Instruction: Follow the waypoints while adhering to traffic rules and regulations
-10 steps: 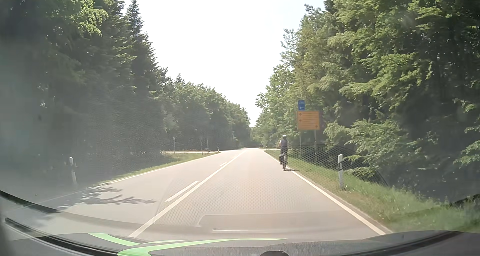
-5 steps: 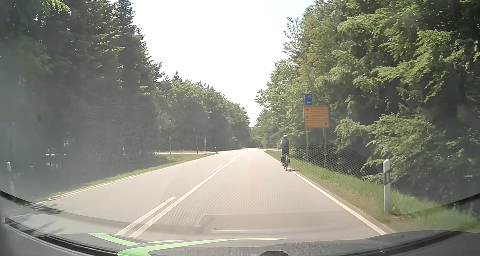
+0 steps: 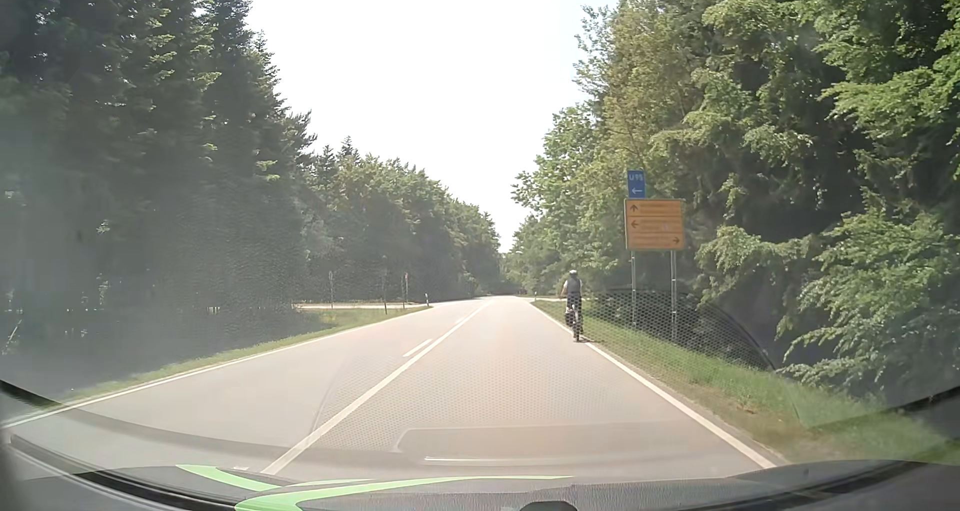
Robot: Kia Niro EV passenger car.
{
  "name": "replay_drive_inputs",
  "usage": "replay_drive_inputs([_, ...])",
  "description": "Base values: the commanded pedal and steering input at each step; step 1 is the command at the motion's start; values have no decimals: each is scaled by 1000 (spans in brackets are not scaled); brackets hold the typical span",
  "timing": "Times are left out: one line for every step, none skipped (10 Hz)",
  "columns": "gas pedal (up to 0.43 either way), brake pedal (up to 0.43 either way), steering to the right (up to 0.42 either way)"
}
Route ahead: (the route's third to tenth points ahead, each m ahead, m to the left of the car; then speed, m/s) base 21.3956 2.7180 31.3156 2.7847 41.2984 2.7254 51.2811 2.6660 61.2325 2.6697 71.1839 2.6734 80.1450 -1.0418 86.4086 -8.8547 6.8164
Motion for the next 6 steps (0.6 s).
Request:
replay_drive_inputs([98,0,-2])
replay_drive_inputs([98,0,-2])
replay_drive_inputs([98,0,-2])
replay_drive_inputs([98,0,-2])
replay_drive_inputs([98,0,-2])
replay_drive_inputs([98,0,-2])
